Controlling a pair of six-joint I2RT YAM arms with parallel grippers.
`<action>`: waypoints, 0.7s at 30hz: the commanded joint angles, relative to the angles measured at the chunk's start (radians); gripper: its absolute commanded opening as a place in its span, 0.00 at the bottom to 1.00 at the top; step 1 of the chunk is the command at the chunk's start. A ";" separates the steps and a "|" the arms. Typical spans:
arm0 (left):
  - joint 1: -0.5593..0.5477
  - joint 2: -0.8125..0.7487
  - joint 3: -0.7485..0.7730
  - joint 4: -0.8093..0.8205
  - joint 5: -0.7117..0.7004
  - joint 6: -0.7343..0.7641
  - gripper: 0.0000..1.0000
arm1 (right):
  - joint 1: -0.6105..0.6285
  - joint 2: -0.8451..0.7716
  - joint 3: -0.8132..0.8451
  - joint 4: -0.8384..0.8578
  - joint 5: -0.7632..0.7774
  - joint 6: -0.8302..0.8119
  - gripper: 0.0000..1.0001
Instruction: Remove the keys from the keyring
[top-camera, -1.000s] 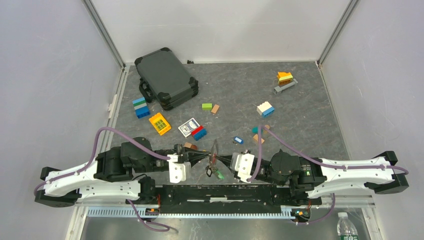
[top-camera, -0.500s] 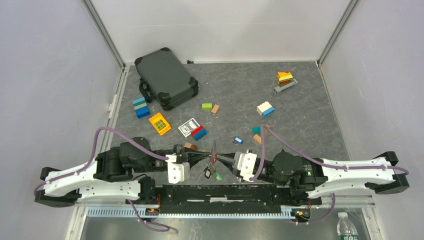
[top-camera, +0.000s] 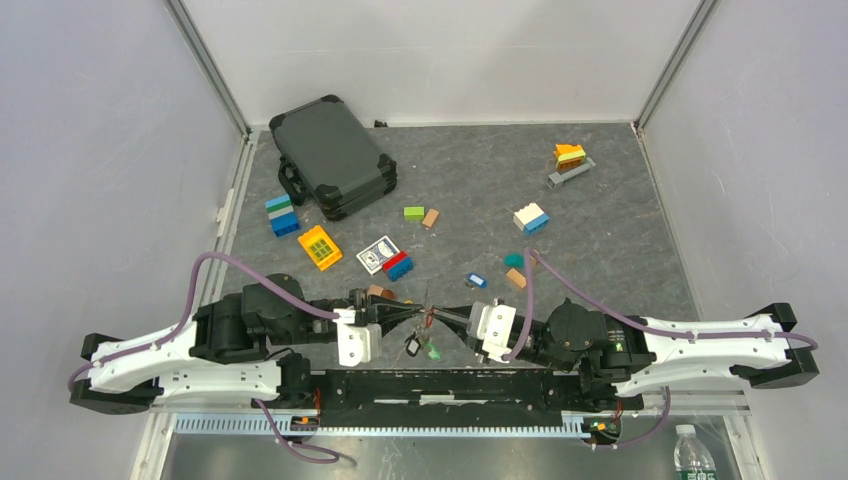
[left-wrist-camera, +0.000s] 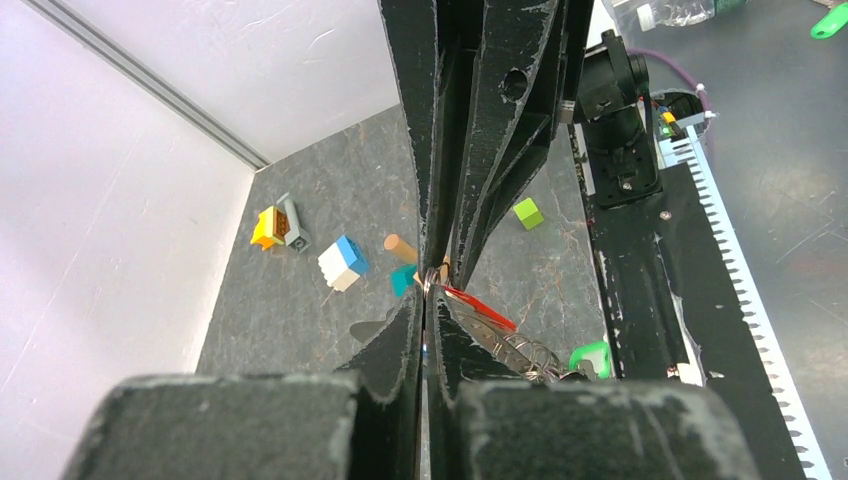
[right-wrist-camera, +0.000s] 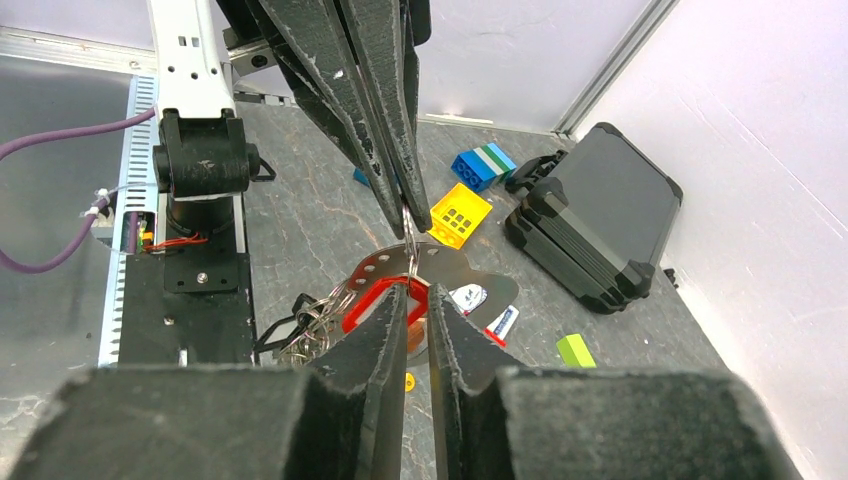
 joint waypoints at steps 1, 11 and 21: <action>-0.005 -0.004 0.005 0.072 0.017 -0.035 0.02 | 0.001 0.001 0.004 0.046 -0.006 0.012 0.17; -0.005 -0.001 0.003 0.071 0.019 -0.037 0.02 | 0.001 0.003 0.005 0.050 -0.011 0.012 0.16; -0.005 -0.003 0.000 0.075 0.025 -0.043 0.02 | 0.001 0.008 0.005 0.051 -0.029 0.006 0.04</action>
